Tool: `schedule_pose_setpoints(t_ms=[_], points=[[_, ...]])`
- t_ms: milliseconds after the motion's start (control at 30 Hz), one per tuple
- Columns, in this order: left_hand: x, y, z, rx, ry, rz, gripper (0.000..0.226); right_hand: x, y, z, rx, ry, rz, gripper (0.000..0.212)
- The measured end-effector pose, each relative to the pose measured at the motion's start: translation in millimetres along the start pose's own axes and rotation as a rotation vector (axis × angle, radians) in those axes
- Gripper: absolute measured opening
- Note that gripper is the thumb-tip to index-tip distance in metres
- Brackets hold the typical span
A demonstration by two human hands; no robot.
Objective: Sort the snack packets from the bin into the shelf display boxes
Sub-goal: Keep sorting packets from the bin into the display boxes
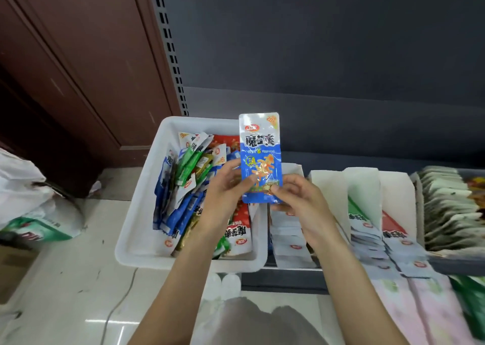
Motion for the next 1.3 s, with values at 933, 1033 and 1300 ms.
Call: schedule_pose_setpoints(t_ms=[933,1033,1300], points=[[22,35,40,1.039,1.005,0.119,0.012,22,-67,10,-1.075,-1.049,-0.121,0.008],[14,28,43,1.006,0.941,0.263,0.019,20,-62,-9,-1.223,-1.132,0.026,0.016],[3,-51,1,0.813,0.752,-0.218,0.026,6,-42,6,-0.734,-0.815,0.003,0.027]])
Point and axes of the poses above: each hand's wrist, its own x-axis towards the middle knuckle, its own y-axis out of the palm, z = x × y, the point moved 4 cm from there along x, towards the middle knuckle, and after that the axes turned 15 degrees about -z, right-handed, at the moved point
